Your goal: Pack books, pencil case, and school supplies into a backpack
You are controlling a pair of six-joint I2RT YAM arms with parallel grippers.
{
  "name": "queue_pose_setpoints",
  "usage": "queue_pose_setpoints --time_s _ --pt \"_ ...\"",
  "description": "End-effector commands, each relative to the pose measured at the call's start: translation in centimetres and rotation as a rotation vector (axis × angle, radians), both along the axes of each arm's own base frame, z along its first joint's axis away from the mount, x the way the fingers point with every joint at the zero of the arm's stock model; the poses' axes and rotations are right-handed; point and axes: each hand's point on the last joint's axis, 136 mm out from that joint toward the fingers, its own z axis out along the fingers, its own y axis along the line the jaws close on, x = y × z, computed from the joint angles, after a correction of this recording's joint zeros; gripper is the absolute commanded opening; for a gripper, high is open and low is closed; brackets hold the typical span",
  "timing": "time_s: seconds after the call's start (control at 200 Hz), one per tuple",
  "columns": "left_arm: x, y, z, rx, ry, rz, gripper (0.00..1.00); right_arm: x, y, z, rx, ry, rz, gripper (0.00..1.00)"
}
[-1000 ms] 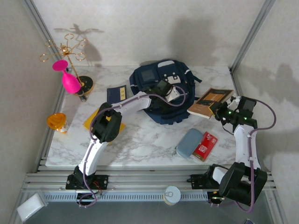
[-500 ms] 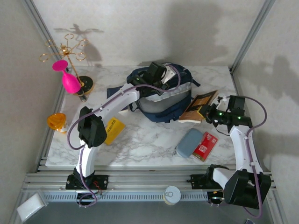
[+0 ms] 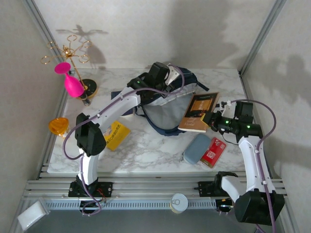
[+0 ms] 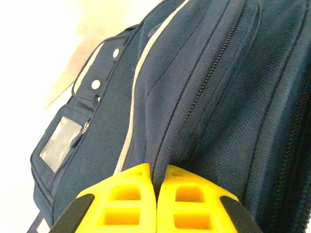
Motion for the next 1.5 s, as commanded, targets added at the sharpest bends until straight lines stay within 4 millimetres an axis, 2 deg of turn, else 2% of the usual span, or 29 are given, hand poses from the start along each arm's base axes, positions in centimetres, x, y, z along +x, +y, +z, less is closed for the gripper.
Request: queue_pose_setpoints --time_s 0.0,0.095,0.175,0.26,0.34,0.411,0.506,0.561,0.611,0.651,0.721,0.781,0.891,0.986,1.096,1.217,1.327,1.492 --pt "-0.5 -0.3 8.5 -0.204 -0.159 -0.019 0.0 1.1 3.5 0.8 0.089 -0.08 0.128 0.0" --pt "-0.9 -0.5 8.6 -0.224 -0.143 -0.048 0.0 2.9 6.7 0.5 0.148 -0.111 0.218 0.0" --pt "-0.9 -0.2 8.6 -0.235 -0.148 -0.038 0.0 5.2 8.4 -0.5 0.143 -0.15 0.256 0.0" --pt "-0.9 -0.1 8.5 -0.253 -0.134 -0.045 0.0 8.1 9.3 -2.9 0.108 -0.125 0.266 0.0" --pt "-1.1 -0.1 8.6 -0.27 -0.128 -0.055 0.0 9.7 11.3 -4.1 0.105 -0.139 0.327 0.01" --pt "-1.2 0.0 8.4 -0.277 -0.123 -0.063 0.0 11.1 12.7 -6.0 0.044 -0.154 0.361 0.03" --pt "-1.0 0.3 7.7 -0.278 -0.099 -0.06 0.0 13.6 12.5 -9.0 -0.056 -0.137 0.356 0.12" --pt "-1.0 0.4 7.5 -0.284 -0.09 -0.06 0.0 15.3 11.7 -10.9 -0.138 -0.116 0.33 0.17" --pt "-0.9 0.6 7.3 -0.29 -0.085 -0.052 0.0 16.0 10.9 -12.2 -0.189 -0.079 0.3 0.22" --pt "-0.7 0.8 7.2 -0.296 -0.078 -0.042 0.0 16.2 10.1 -13.0 -0.225 -0.043 0.261 0.35" --pt "-0.6 1.0 6.9 -0.296 -0.064 -0.04 0.0 15.7 9.0 -12.5 -0.273 -0.05 0.21 0.54" --pt "-0.6 1.3 6.9 -0.305 -0.059 -0.04 0.0 14.6 8.0 -12.5 -0.31 -0.038 0.184 0.63" --pt "-0.9 1.3 6.7 -0.328 -0.048 -0.051 0.0 11.9 6.7 -13.0 -0.371 -0.012 0.162 0.67" --pt "-1.1 1.1 6.5 -0.343 -0.033 -0.056 0.0 9.2 5.9 -12.6 -0.455 -0.043 0.146 0.67" --pt "-1.1 0.8 6.2 -0.349 -0.018 -0.061 0.0 6.5 5.4 -12.9 -0.503 -0.029 0.156 0.63" --pt "-1.2 0.4 6.6 -0.375 -0.019 -0.077 0.0 4.9 7.7 -14.4 -0.482 -0.008 0.215 0.47" --pt "-1.1 0.1 7.0 -0.393 -0.013 -0.086 0.0 4.8 10.2 -14.8 -0.489 -0.027 0.265 0.36" --pt "-1.4 -0.1 7.4 -0.392 -0.005 -0.101 0.0 5.6 11.3 -16.1 -0.506 -0.039 0.271 0.27"
